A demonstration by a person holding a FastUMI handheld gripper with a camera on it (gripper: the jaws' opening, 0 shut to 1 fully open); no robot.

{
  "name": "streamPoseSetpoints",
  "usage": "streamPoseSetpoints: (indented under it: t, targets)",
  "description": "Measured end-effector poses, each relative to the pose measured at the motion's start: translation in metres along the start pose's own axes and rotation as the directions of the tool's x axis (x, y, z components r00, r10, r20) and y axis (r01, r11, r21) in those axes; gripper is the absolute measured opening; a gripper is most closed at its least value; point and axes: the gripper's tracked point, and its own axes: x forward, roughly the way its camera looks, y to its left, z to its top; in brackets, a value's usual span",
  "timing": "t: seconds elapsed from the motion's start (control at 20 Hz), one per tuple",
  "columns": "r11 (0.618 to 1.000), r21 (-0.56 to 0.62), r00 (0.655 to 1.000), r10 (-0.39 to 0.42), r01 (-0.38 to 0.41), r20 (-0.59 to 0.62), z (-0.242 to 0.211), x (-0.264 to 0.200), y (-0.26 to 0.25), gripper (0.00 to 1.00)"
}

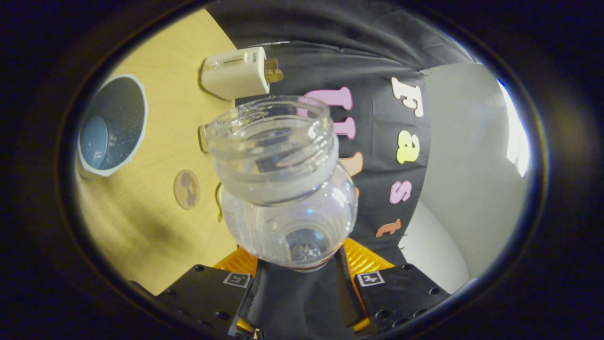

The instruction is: Take the bottle from table, then pour the juice into the cup, finally place the bottle on the coaster

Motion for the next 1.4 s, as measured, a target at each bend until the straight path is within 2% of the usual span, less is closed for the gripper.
streamPoseSetpoints:
  t: [0.2, 1.1, 1.4]
  targets:
    - [0.999, -0.038, 0.999, -0.029, 0.03, 0.039, 0.01, 0.004, -0.007, 0.67]
    - [0.997, -0.063, 0.997, -0.028, 0.032, 0.069, 0.01, 0.015, -0.003, 0.67]
    - [0.995, -0.077, 0.994, -0.048, 0.056, 0.095, 0.015, 0.019, -0.009, 0.67]
